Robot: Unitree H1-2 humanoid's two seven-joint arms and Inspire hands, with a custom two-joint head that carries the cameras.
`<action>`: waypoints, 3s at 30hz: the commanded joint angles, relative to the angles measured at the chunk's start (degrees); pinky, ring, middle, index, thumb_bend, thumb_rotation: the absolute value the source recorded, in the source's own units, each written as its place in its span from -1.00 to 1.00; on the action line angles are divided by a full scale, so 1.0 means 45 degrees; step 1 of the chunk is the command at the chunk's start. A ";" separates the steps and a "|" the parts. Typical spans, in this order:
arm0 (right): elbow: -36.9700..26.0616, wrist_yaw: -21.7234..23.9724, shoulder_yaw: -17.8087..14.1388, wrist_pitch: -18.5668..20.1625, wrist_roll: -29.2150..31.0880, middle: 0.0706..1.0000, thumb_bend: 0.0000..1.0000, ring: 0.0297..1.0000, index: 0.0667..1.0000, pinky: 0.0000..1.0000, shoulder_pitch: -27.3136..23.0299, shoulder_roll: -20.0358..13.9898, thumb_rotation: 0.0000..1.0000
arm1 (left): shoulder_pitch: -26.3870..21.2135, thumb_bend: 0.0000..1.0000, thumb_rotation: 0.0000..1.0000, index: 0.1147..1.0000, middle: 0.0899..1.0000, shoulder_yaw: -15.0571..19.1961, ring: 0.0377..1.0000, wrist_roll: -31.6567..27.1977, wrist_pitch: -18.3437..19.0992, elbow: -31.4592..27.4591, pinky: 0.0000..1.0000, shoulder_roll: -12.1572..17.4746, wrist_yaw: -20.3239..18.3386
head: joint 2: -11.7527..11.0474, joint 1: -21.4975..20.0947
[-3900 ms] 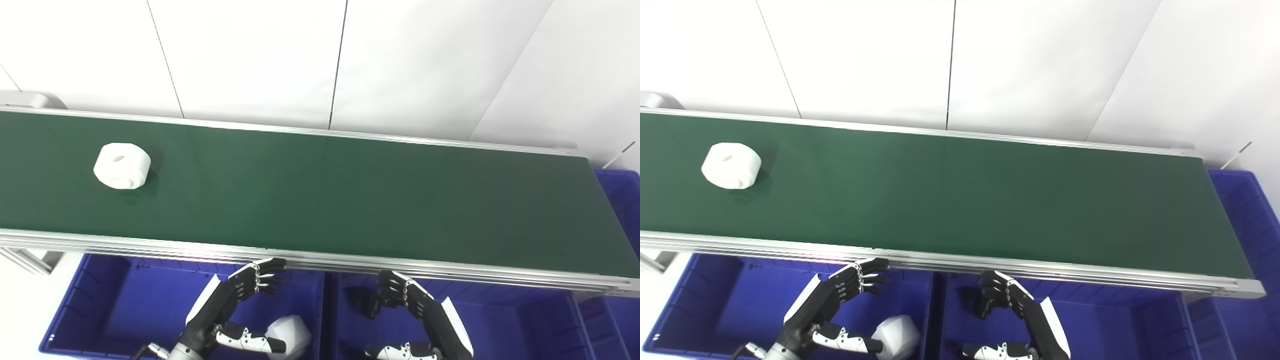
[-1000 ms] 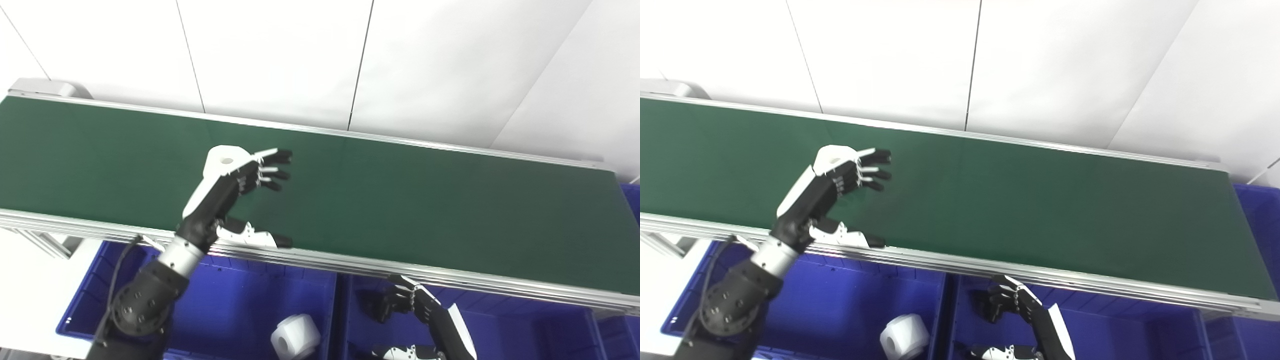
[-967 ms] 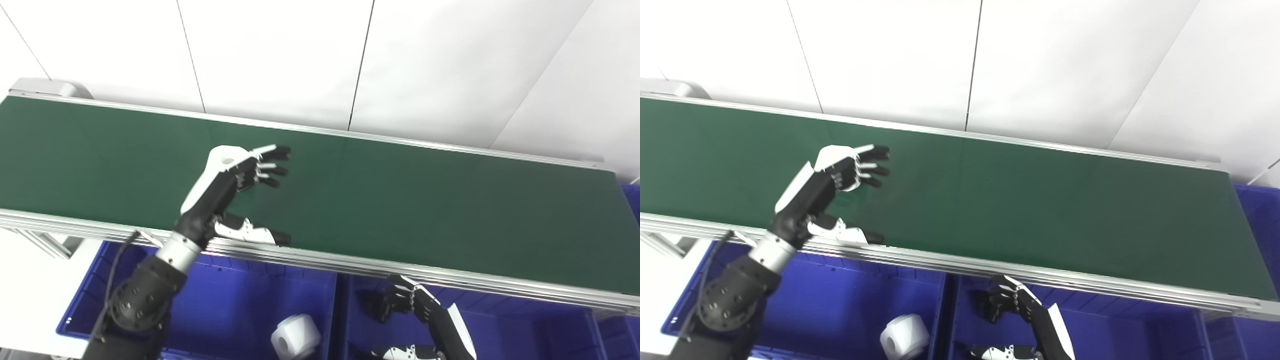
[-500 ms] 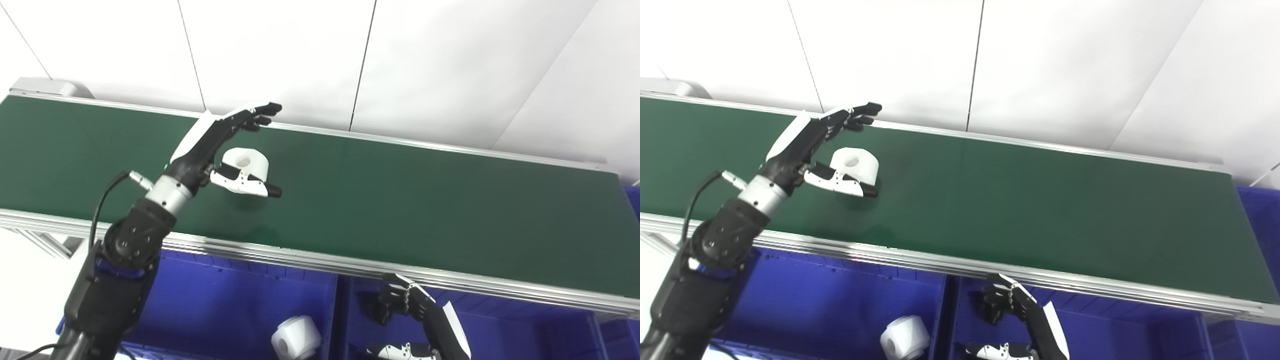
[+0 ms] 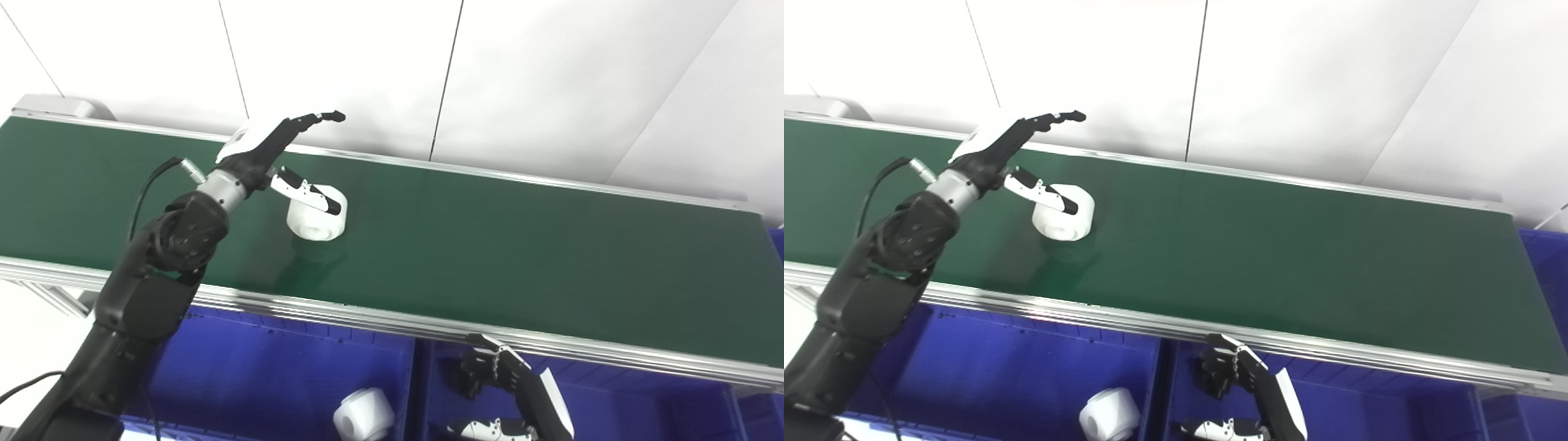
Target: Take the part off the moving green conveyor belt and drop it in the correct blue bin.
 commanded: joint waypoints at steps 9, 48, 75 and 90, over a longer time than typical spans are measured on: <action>-0.0462 -0.0132 -0.0003 -0.0791 0.0195 0.36 0.60 0.31 0.55 0.25 0.0084 -0.0127 -0.84 | -0.1427 0.81 -0.73 0.64 0.85 -0.1154 0.82 0.1477 -0.0418 0.1594 0.74 -0.0425 0.0752 | -0.0008 -0.0009; -0.0557 -0.0405 -0.0026 -0.0788 0.0357 0.36 0.57 0.31 0.56 0.22 0.0187 0.0038 -0.88 | -0.1874 0.00 -1.00 -0.13 -0.04 -0.4207 -0.18 0.4455 0.2793 0.2702 -0.18 -0.1000 -0.1475 | -0.0017 -0.0067; -0.1105 -0.0420 -0.0147 -0.0782 0.0313 0.34 0.54 0.28 0.55 0.19 0.0687 -0.0067 -0.83 | 0.3756 0.00 -1.00 -0.17 -0.05 0.0327 -0.16 -0.1321 0.0739 -0.4726 -0.11 -0.1235 0.0217 | 0.0275 -0.0353; -0.1555 -0.0052 -0.0394 -0.0784 0.0608 0.36 0.53 0.32 0.54 0.25 0.0951 -0.0235 -0.76 | 0.8085 0.00 -1.00 -0.21 -0.05 0.0887 -0.09 -0.2677 -0.4207 -0.2721 0.00 -0.0585 0.1026 | 0.0857 -0.0380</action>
